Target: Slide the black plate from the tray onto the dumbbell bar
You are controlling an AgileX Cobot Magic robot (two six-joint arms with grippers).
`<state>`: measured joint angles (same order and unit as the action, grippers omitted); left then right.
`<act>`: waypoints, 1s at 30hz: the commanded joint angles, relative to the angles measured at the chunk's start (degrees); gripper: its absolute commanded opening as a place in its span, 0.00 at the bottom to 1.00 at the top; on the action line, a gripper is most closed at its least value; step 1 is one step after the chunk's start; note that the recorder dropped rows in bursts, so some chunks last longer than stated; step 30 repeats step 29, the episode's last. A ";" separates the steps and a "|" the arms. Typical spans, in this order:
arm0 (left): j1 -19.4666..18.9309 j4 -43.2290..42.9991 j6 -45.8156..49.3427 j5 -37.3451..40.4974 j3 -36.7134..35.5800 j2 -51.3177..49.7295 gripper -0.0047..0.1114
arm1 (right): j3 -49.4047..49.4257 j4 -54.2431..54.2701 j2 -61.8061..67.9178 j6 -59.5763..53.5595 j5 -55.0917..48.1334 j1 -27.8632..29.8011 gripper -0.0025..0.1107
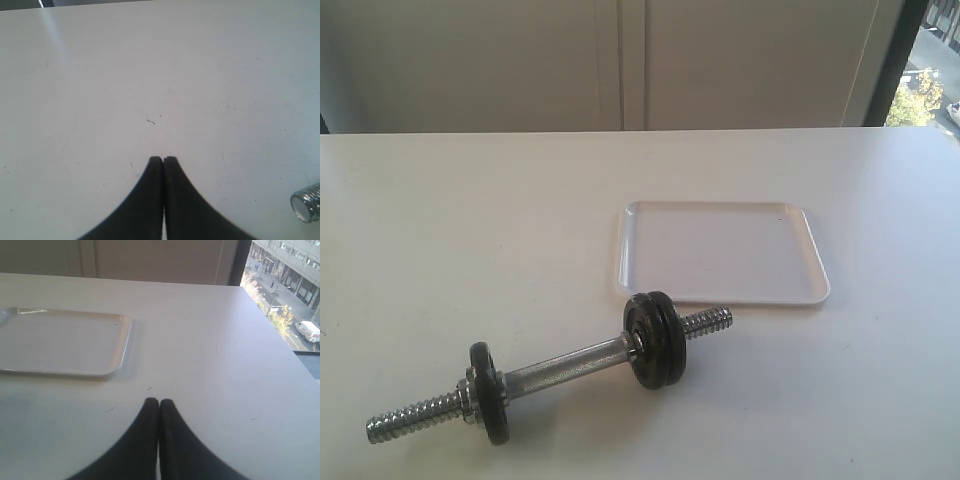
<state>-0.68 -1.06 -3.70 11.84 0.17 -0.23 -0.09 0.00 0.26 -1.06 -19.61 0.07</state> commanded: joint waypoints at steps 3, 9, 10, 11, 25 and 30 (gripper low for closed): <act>0.22 0.17 -0.34 0.26 -0.17 0.23 0.04 | 0.09 0.00 -0.26 -0.28 0.35 0.55 0.02; 0.22 0.17 -0.34 0.26 -0.17 0.23 0.04 | 0.09 0.00 -0.26 -0.28 0.35 0.55 0.02; 0.22 0.17 -0.34 0.26 -0.17 0.23 0.04 | 0.09 0.00 -0.26 -0.28 0.35 0.55 0.02; 0.22 0.17 -0.34 0.26 -0.17 0.23 0.04 | 0.09 0.00 -0.26 -0.28 0.35 0.55 0.02; 0.22 0.17 -0.34 0.26 -0.17 0.23 0.04 | 0.09 0.00 -0.26 -0.28 0.35 -0.97 0.02; 0.22 0.17 -0.34 0.26 -0.17 0.23 0.04 | 0.09 0.00 -0.26 -0.28 0.35 -0.97 0.02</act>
